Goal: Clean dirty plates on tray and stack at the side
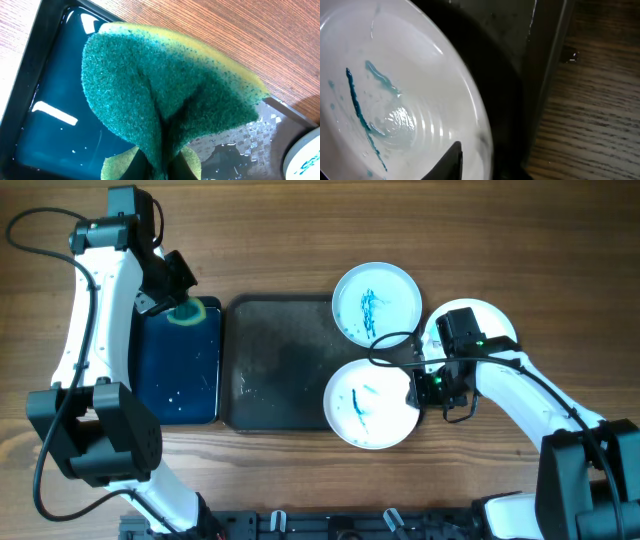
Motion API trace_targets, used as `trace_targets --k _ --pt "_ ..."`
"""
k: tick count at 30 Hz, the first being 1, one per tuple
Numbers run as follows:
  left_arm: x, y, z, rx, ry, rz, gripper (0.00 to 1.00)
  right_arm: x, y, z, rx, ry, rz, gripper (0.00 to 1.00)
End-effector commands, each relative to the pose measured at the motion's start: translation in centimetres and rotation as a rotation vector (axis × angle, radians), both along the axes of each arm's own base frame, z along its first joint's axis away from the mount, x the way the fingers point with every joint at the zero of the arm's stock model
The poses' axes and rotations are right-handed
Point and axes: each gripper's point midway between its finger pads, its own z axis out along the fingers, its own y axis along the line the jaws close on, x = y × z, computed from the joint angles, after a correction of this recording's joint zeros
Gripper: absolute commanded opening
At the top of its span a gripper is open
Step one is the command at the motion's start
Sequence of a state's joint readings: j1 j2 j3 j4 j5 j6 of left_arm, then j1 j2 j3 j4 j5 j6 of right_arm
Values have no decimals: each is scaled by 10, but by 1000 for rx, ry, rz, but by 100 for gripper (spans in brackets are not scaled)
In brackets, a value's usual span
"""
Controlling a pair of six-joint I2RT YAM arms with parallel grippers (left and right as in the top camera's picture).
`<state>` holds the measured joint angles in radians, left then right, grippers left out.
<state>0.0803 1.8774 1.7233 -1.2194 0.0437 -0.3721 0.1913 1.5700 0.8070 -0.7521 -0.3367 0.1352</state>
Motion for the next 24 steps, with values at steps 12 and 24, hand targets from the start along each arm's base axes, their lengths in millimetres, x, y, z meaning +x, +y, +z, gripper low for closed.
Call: trace_targets --k 12,24 --pt "3 -6 8 -10 -28 -12 4 32 117 58 71 -113 -135 4" --pt "2 -6 8 -10 -25 -12 4 57 175 13 47 -210 -278 5"
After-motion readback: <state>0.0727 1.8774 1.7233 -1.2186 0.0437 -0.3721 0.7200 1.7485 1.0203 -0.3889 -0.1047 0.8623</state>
